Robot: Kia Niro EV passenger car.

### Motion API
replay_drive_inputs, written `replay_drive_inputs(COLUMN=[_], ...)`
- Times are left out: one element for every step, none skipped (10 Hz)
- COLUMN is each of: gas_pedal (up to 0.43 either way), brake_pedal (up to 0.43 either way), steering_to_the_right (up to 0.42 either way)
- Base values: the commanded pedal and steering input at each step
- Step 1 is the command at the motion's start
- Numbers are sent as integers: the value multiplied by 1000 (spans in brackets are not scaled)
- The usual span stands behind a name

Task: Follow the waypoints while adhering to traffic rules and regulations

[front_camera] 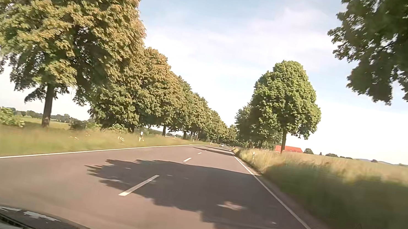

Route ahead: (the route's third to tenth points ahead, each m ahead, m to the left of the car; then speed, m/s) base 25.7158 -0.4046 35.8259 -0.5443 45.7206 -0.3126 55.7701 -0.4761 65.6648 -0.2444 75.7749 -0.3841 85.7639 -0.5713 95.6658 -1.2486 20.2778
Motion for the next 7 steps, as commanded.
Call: replay_drive_inputs(gas_pedal=[157,157,157,157,157,157,157], brake_pedal=[0,0,0,0,0,0,0], steering_to_the_right=[0,0,-1,0,0,0,0])
